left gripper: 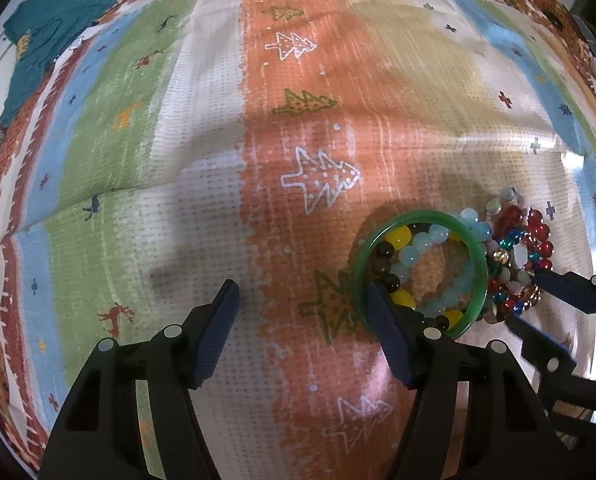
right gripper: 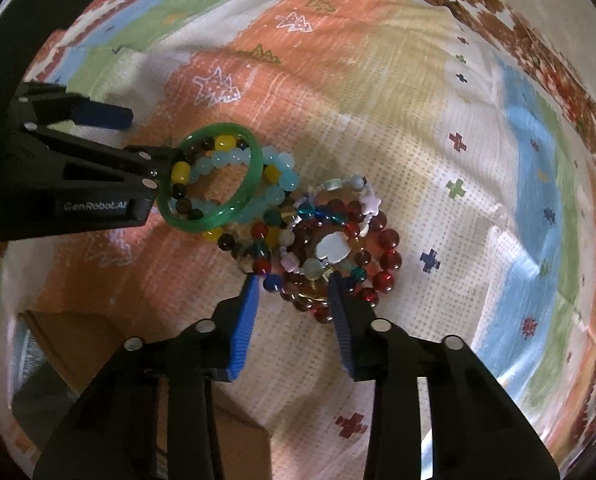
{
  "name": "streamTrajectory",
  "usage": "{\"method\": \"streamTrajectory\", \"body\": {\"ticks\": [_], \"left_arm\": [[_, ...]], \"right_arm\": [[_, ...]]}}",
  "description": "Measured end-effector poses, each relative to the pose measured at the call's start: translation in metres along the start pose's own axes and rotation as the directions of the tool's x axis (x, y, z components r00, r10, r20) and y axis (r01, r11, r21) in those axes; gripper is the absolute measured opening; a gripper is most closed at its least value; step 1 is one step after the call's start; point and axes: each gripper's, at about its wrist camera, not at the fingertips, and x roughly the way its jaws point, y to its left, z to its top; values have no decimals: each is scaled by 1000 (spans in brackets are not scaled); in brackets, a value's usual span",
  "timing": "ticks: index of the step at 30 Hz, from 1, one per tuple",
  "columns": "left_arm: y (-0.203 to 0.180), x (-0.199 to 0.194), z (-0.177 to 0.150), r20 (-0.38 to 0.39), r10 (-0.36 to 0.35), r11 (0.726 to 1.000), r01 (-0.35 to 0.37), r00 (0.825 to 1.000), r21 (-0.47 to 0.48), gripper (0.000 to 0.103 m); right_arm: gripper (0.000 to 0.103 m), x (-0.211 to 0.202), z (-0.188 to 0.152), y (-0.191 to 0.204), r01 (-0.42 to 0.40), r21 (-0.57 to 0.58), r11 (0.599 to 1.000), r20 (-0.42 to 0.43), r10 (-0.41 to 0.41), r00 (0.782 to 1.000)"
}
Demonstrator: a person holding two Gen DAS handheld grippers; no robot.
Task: Organize jewelry
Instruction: 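Close the left tool on the green jade bangle while the right tool grips the multicolour bracelet, then lift the green bangle with the left tool while the right tool lifts the multicolour bracelet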
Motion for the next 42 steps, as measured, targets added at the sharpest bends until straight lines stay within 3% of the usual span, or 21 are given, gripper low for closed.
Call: {"method": "streamTrajectory", "body": {"ticks": [3,4,8,9,11,25,42], "left_arm": [[-6,1,0,3,7,1000,-7,1000,22,60],[-8,2,1,6,11,1000,-12,1000,28,52],[-6,0,2,13,24,999,-24,1000,24,14],[-6,0,3,13,28,999,-28,1000,24,8],[-4,0,2,16,25,1000,-25,1000,19,7],[-5,-19,0,45,-7,1000,6,999,2,6],[-14,-61,-9,121,-31,999,32,992,-4,7]], "right_arm": [[28,3,1,1,21,-17,1000,-7,-22,1000],[22,4,0,1,42,-24,999,-10,-43,999],[18,3,1,-5,15,-3,1000,-5,-15,1000],[16,3,1,-6,9,3,1000,-4,-9,1000],[10,1,1,-10,1,19,1000,3,-1,1000],[10,-10,-3,-16,-19,75,997,29,17,999],[10,-43,-14,-39,18,221,975,111,-43,993]]}}
